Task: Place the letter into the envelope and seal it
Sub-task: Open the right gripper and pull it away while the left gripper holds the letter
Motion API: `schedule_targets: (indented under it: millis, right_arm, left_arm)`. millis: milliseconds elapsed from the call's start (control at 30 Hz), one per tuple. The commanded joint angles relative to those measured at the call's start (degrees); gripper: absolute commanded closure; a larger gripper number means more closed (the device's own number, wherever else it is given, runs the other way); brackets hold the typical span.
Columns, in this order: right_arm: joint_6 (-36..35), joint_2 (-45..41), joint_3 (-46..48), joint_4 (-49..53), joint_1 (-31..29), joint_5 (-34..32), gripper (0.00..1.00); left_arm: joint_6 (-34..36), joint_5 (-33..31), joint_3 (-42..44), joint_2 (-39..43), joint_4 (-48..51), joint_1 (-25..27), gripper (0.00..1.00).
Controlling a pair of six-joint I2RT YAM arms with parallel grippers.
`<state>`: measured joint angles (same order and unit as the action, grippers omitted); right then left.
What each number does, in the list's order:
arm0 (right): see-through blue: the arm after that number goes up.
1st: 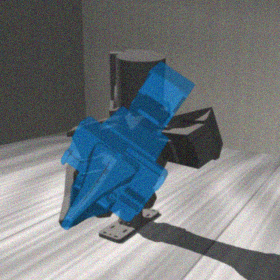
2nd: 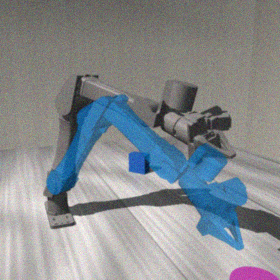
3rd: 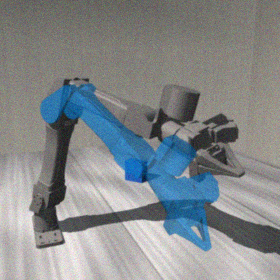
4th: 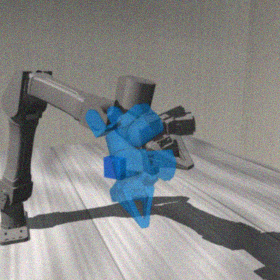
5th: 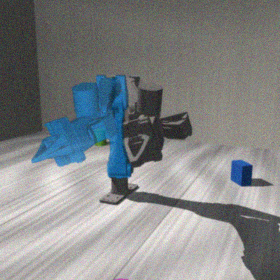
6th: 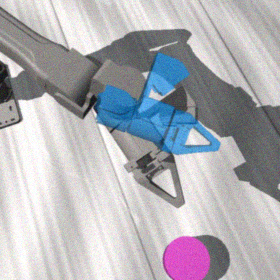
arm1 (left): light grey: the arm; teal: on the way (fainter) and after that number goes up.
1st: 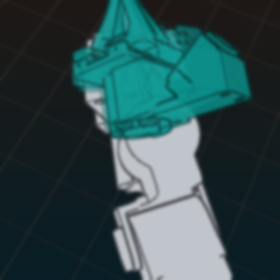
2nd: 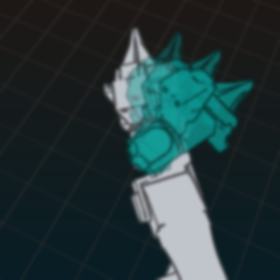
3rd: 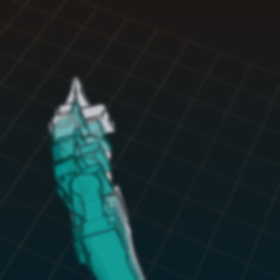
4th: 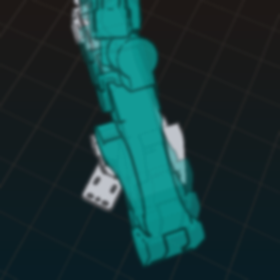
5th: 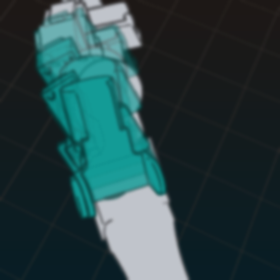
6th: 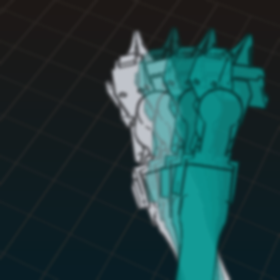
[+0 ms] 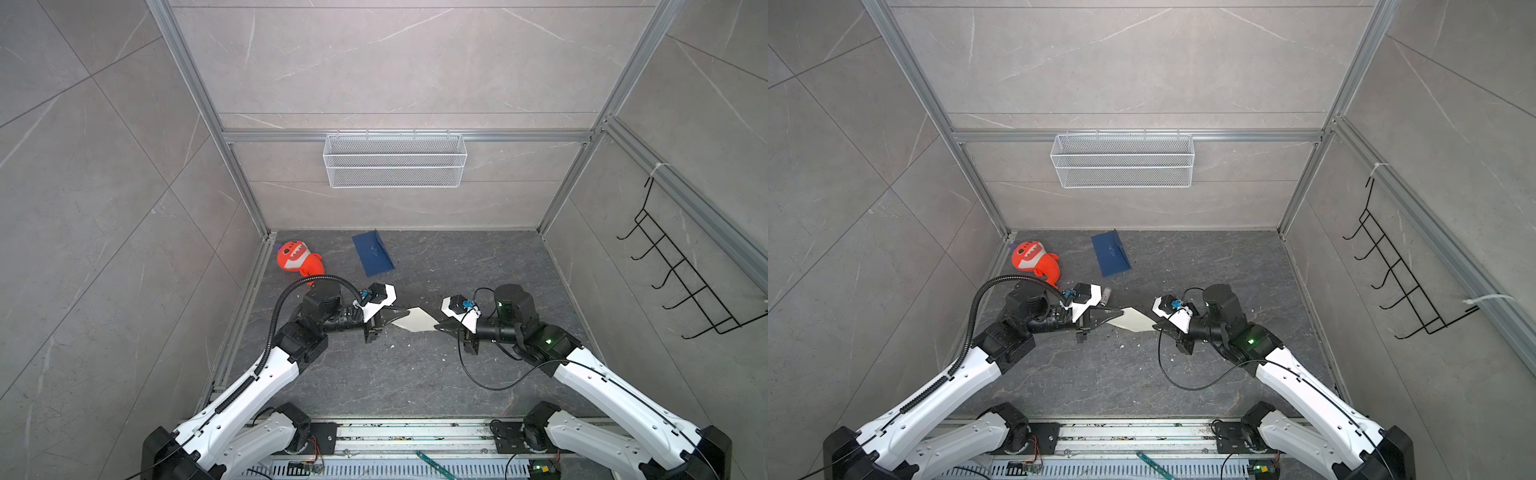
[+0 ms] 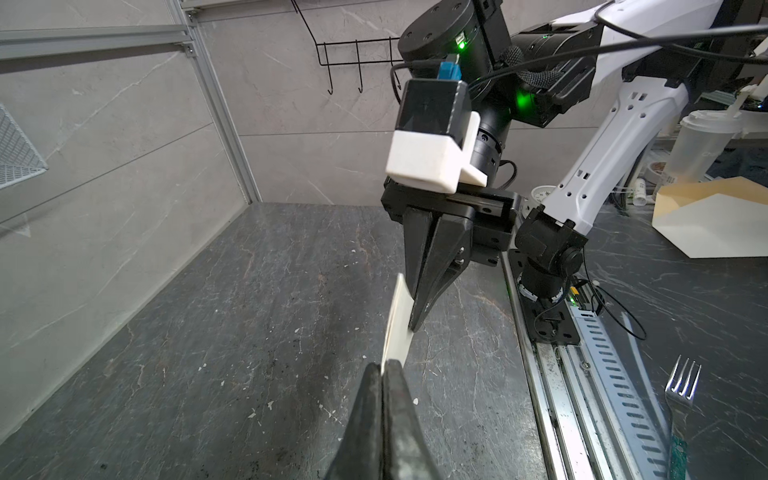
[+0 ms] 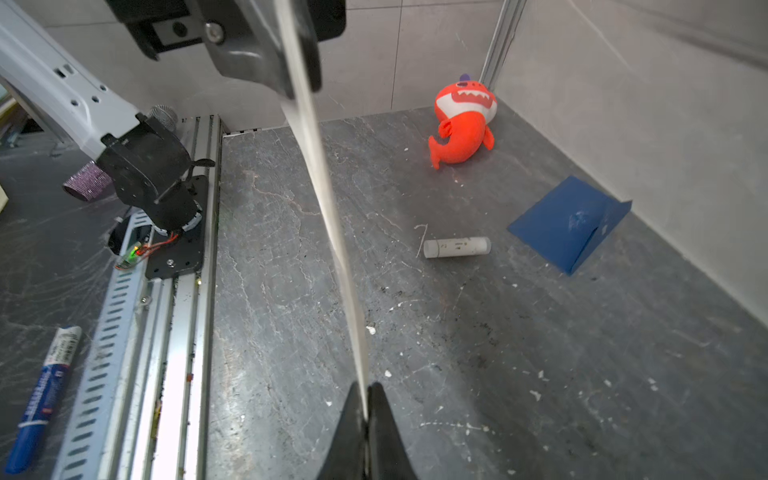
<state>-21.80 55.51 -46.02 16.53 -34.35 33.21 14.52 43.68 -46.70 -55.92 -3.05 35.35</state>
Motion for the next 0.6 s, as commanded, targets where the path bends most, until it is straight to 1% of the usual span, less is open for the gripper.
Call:
schedule_targets:
  millis: [0,100,133,233,333,367,433,567]
  right_arm:
    - [-0.5,0.7,0.3,1.7,0.3,-0.3,0.93]
    - [0.5,0.6,0.0,1.0,0.4,-1.0,0.82]
    - [1.3,0.6,0.0,0.0,0.4,-2.1,0.76]
    - [3.8,0.8,-0.6,-2.3,0.3,-4.9,0.65]
    - [8.6,1.8,-1.0,-6.5,0.3,-9.5,0.5]
    - [10.0,2.4,-1.3,-7.8,0.4,-11.2,0.46]
    - [12.7,4.5,-2.4,-10.1,0.3,-15.1,0.4]
    - [17.4,12.2,-7.9,-11.2,0.3,-21.0,0.3]
  left_arm:
    - [-1.6,-1.3,0.1,1.5,-2.1,-0.2,1.0]
    - [-1.9,-4.9,-0.4,2.0,-0.1,-0.3,1.0]
    - [-2.0,-6.8,-0.8,2.4,1.2,-0.3,1.0]
    - [-2.1,-13.1,-2.0,3.8,7.1,-0.6,1.0]
    - [-3.4,-19.5,-2.6,5.4,12.6,-2.4,1.0]
    - [-4.0,-20.9,-3.0,5.8,14.4,-3.6,1.0]
    - [-4.6,-21.4,-3.8,6.0,17.8,-6.6,1.0]
    - [-4.5,-18.3,-5.7,4.9,24.3,-13.7,1.0]
